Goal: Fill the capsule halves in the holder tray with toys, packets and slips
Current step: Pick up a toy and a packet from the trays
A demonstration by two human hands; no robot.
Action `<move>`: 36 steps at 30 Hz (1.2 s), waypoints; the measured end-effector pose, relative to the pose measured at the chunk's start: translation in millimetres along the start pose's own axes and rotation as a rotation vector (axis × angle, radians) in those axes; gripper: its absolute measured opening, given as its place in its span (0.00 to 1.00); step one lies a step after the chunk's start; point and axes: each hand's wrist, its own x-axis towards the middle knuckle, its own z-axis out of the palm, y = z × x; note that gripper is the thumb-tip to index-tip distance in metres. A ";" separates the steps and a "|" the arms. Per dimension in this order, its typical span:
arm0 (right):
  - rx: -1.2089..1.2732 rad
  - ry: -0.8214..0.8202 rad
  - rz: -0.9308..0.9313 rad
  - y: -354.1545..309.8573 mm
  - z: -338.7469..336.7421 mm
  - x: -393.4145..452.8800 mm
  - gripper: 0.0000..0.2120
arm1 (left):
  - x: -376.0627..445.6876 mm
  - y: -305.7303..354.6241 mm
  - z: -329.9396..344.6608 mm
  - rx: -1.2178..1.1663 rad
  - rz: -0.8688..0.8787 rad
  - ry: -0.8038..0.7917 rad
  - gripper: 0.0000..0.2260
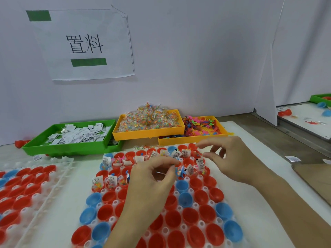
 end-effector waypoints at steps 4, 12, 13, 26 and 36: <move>-0.004 0.080 0.008 8.3 -0.3 0.2 0.11 | -1.7 12.1 14.3 0.029 -0.055 -0.131 0.12; -0.012 0.117 0.068 26.3 2.1 -1.0 0.10 | 8.0 27.1 47.0 0.270 -0.058 -0.322 0.08; -0.013 0.113 0.075 27.4 2.9 -1.0 0.10 | 8.8 27.2 50.0 0.283 -0.056 -0.332 0.08; -0.020 0.128 0.089 28.0 0.0 -1.4 0.11 | 19.4 17.3 28.7 0.101 -0.127 -0.003 0.09; 0.139 -0.155 0.163 9.2 -18.0 -3.9 0.20 | 16.3 0.5 7.0 0.032 -0.134 0.094 0.10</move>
